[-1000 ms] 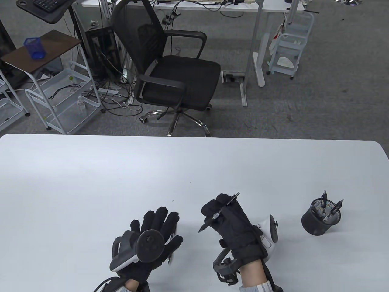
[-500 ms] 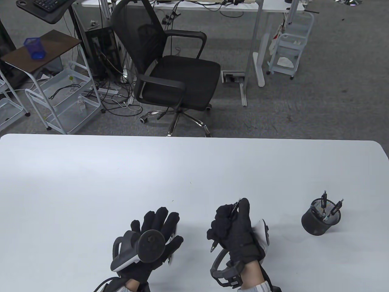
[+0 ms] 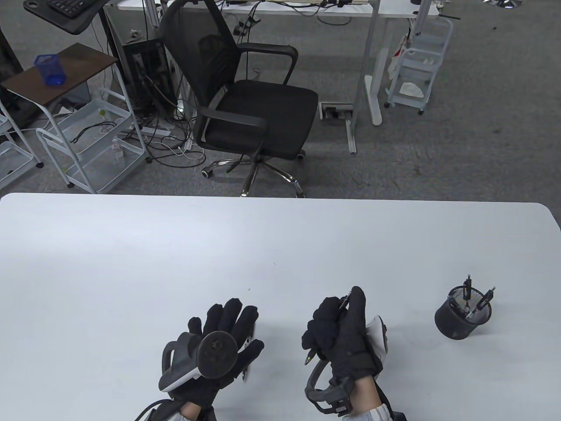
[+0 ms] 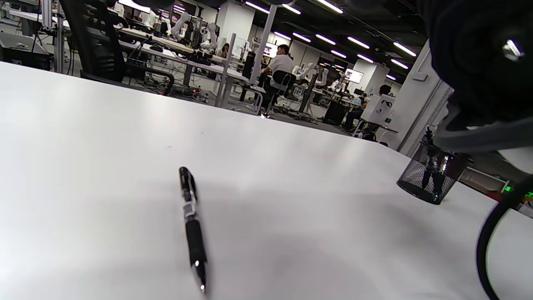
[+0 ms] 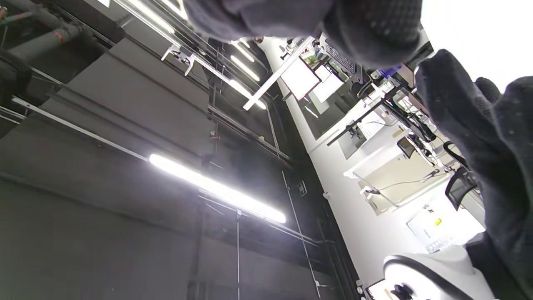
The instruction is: Press to open click pens
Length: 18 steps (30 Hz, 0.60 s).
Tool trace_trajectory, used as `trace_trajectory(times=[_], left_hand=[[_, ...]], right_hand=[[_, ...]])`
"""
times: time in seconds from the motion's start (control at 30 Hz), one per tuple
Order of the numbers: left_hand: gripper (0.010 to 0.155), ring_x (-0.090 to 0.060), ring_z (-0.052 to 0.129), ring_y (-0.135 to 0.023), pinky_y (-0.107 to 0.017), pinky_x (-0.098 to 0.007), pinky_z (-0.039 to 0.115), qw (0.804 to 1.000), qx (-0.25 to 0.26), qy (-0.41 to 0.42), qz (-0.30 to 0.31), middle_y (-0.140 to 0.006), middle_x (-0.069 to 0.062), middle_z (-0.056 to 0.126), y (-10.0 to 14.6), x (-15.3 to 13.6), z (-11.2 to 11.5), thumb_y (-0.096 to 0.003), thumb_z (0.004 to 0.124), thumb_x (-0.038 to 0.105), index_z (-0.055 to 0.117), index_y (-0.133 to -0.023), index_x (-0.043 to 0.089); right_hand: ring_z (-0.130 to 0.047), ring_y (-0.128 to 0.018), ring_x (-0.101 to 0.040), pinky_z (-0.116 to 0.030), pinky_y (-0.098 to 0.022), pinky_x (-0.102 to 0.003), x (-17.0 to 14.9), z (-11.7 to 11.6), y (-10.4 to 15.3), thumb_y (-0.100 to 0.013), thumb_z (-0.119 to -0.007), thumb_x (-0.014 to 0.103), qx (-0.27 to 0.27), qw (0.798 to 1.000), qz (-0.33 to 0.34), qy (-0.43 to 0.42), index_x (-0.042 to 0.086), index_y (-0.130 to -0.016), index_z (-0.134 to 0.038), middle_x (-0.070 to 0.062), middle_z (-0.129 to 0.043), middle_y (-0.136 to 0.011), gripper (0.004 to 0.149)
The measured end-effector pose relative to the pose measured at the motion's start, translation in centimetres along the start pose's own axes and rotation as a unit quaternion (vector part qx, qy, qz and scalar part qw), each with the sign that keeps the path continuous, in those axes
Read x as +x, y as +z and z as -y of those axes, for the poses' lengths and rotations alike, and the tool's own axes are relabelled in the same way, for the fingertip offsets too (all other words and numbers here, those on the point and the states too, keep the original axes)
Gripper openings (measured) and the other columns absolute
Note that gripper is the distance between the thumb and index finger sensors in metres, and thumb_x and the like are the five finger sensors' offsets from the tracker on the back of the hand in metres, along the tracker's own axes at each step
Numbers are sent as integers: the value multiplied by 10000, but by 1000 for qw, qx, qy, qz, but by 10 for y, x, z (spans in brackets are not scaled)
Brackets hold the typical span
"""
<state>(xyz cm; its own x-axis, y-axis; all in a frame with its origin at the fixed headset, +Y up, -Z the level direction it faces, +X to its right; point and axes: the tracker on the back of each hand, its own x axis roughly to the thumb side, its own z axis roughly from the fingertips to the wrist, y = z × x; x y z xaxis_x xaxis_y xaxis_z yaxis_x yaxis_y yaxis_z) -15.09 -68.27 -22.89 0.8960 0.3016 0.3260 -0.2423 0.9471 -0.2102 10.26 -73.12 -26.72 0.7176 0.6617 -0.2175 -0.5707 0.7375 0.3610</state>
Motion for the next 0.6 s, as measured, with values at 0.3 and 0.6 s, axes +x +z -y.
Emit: trace_trajectory(times=[0.3,0.6], left_hand=[[668,-581,338,-1170,-745,-814,295,1000,3,2,0,-1324,-212,264,1,-1,-1,-717,483,589,300,-1272,265],[669,-582,338,-1170,-744,-815,296,1000,3,2,0,-1324,-210,265,1,-1,-1,-717,483,589,300,-1273,263]], right_hand=[[-844,-296,-104,-830,-411,-360,-1,-2,0,-652,-275,665,-2,1000,-5,4,176,-742,-705,95,-812,-475,658],[-845,-293,-109,-830,-411,-366,-2,-2,0,-643,-267,656,4,1000,-11,11,173,-734,-707,90,-813,-471,659]])
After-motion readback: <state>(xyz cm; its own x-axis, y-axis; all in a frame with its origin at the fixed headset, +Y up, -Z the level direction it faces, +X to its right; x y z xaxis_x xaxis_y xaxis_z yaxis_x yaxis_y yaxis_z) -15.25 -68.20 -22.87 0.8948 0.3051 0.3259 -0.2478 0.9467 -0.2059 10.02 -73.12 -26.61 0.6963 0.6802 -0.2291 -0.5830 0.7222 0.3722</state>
